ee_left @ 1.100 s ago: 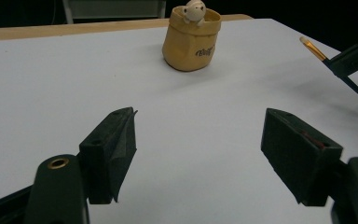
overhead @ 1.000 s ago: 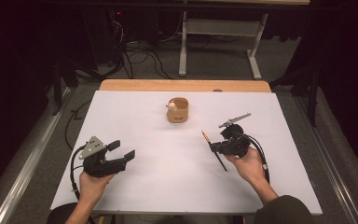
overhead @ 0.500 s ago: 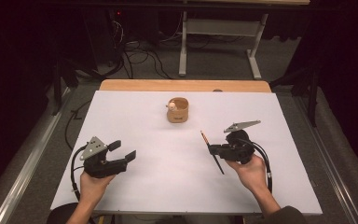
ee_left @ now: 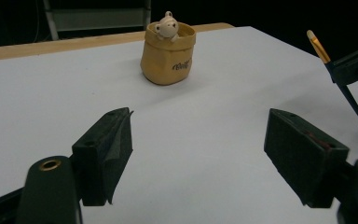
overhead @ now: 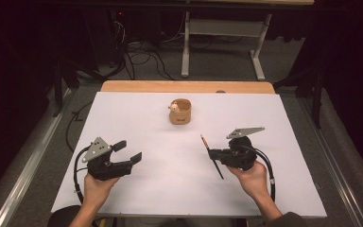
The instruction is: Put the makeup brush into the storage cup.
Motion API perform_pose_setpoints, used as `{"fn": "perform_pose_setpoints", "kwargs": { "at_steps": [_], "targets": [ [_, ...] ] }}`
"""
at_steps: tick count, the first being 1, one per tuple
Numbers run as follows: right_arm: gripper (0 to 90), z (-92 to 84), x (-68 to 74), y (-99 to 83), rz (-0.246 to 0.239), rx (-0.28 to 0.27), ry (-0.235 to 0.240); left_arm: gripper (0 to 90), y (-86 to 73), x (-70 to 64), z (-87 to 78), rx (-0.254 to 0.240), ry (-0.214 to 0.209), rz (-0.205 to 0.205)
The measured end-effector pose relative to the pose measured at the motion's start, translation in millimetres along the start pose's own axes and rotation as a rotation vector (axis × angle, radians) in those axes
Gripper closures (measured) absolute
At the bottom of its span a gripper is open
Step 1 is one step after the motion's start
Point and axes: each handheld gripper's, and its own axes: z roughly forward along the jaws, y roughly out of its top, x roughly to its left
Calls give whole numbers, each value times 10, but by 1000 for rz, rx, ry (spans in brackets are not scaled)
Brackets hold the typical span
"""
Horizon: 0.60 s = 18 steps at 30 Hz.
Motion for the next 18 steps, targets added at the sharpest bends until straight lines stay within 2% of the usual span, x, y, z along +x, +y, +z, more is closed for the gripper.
{"fn": "perform_pose_setpoints", "kwargs": {
  "at_steps": [5, 13, 18],
  "targets": [
    [848, 1, -2, -14, -11, -8, 5, 221, 23, -14, 23, 33, -34, -24],
    [848, -11, -1, -30, -16, -27, 33, 232, 93, -83, 99, 70, -53, 26],
    [848, -25, -11, -44, -16, -38, 32, 234, 123, -130, 137, 63, -52, 44]
  ]
}}
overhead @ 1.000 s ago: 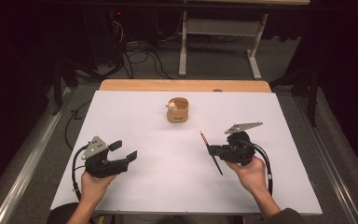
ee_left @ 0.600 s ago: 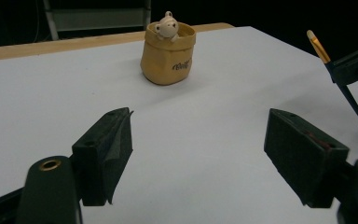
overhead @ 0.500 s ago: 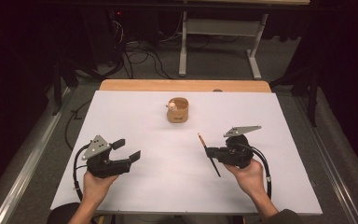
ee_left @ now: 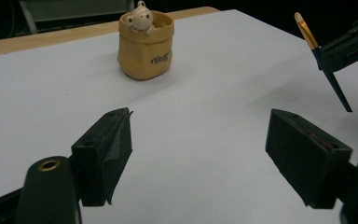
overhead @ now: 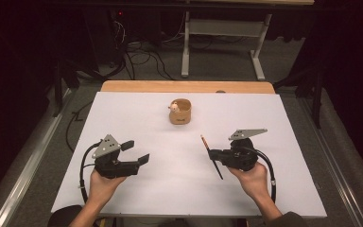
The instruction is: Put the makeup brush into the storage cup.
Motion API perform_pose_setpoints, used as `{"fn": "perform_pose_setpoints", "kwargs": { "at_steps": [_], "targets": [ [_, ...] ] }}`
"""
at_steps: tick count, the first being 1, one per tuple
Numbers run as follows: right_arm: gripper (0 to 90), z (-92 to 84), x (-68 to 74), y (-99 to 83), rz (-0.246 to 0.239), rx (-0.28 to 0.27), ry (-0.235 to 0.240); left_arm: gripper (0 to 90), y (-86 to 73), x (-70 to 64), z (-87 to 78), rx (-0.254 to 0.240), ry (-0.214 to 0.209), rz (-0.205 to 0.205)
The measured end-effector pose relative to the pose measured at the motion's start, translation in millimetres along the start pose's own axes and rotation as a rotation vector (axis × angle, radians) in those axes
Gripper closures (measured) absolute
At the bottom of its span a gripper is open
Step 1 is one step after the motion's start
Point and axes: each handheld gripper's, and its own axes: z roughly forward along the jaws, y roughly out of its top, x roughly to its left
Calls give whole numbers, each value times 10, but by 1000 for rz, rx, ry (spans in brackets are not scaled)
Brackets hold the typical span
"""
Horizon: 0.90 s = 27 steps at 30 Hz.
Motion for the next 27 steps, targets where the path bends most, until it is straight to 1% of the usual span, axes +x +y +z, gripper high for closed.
{"fn": "perform_pose_setpoints", "kwargs": {
  "at_steps": [2, 4, 6, 10, 11, 12, 13, 15, 17, 20, 21, 22, 23, 25, 27],
  "targets": [
    [848, 6, -3, -7, -2, -8, 2, 241, 14, -11, 23, 10, -6, 5],
    [848, 13, 1, -16, 4, -3, 4, 246, 29, -32, 46, 12, -3, 16],
    [848, 21, -1, -23, 9, 0, 5, 248, 38, -43, 54, 10, -3, 23],
    [848, 27, 5, -24, 8, -6, 5, 251, 74, -77, 76, -7, -18, 32],
    [848, 29, 12, -23, 11, -6, 5, 251, 82, -82, 84, -11, -23, 30],
    [848, 36, 22, -24, 10, -5, 6, 255, 97, -86, 106, -12, -44, 29],
    [848, 41, 23, -26, 6, -5, 8, 255, 97, -86, 106, -12, -44, 29],
    [848, 56, 17, -31, -3, -5, 7, 256, 119, -104, 146, -12, -61, 37],
    [848, 59, 15, -33, -2, -4, 8, 261, 126, -113, 157, -14, -65, 43],
    [848, 59, 23, -31, 1, -1, 9, 266, 150, -138, 194, -19, -85, 54],
    [848, 63, 31, -31, -4, -5, 8, 268, 157, -146, 205, -19, -91, 55],
    [848, 64, 34, -31, -6, -4, 9, 269, 169, -157, 229, -16, -105, 57],
    [848, 64, 34, -31, -6, -4, 9, 269, 169, -157, 229, -16, -105, 57],
    [848, 71, 47, -31, -11, -9, 14, 269, 179, -177, 262, -17, -118, 67],
    [848, 73, 46, -32, -15, -9, 13, 267, 189, -187, 286, -21, -127, 67]
  ]
}}
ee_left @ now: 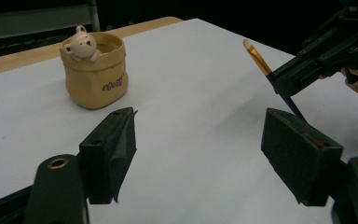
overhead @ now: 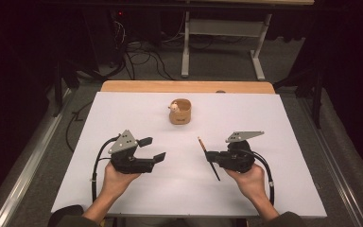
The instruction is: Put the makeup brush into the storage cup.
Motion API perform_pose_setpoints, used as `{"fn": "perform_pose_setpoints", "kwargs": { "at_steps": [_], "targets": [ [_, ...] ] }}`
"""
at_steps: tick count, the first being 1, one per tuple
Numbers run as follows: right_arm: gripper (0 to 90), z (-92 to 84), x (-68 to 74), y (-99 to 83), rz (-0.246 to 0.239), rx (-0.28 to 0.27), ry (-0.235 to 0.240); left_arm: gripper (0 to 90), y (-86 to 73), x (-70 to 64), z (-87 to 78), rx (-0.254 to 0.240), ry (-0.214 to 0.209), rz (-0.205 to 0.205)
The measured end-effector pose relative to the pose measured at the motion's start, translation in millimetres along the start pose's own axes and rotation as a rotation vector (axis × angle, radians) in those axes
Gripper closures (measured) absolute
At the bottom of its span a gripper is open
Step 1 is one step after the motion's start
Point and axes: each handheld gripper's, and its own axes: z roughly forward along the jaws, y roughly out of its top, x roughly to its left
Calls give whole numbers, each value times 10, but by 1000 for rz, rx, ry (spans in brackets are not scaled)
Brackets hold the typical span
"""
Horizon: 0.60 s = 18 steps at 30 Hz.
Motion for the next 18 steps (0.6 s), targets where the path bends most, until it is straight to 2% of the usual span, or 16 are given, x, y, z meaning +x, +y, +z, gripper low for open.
{"fn": "perform_pose_setpoints", "kwargs": {
  "at_steps": [8, 18],
  "targets": [
    [848, -3, 13, 7, 0, -9, 7, 256, 70, -64, 119, 17, -15, 5],
    [848, 19, 44, 20, -6, -20, 13, 300, 133, -149, 260, 16, -63, 28]
  ]
}}
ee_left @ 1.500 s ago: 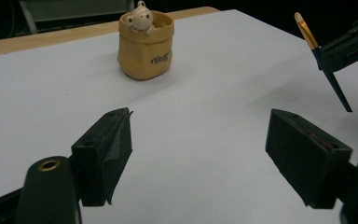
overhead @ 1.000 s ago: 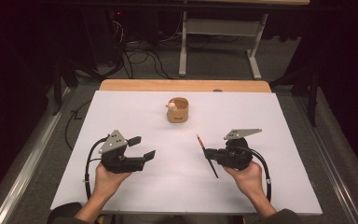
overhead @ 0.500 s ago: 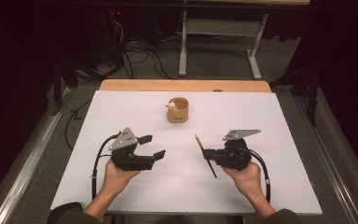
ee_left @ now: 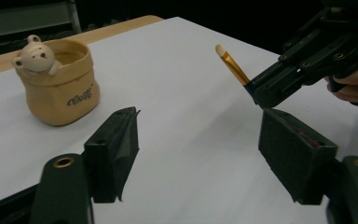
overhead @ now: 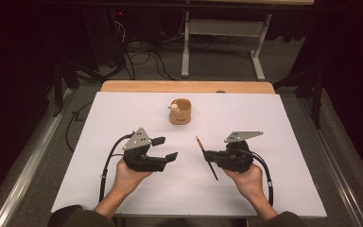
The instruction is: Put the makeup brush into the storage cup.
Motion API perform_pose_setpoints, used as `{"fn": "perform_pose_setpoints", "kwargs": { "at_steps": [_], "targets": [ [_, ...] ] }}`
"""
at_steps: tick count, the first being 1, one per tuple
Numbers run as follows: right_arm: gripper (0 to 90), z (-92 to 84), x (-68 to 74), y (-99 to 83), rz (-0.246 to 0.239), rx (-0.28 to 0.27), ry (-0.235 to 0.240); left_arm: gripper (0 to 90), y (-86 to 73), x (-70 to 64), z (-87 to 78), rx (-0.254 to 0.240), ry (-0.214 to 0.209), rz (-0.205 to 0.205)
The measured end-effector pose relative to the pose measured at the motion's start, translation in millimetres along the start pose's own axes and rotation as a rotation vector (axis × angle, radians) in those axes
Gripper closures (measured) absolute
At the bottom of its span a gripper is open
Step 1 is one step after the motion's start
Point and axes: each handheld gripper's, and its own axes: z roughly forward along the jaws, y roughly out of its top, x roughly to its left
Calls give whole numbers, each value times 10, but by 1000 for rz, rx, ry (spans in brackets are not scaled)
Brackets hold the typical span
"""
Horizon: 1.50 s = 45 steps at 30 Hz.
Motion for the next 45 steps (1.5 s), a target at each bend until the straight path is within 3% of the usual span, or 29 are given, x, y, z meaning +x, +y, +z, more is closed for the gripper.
{"fn": "perform_pose_setpoints", "kwargs": {
  "at_steps": [18, 45],
  "targets": [
    [848, 53, 108, 38, -41, -20, 24, 326, 78, -92, 183, 14, -58, 17],
    [848, 159, 272, 114, -97, -45, 55, 421, 86, -66, 204, 13, -115, -46]
  ]
}}
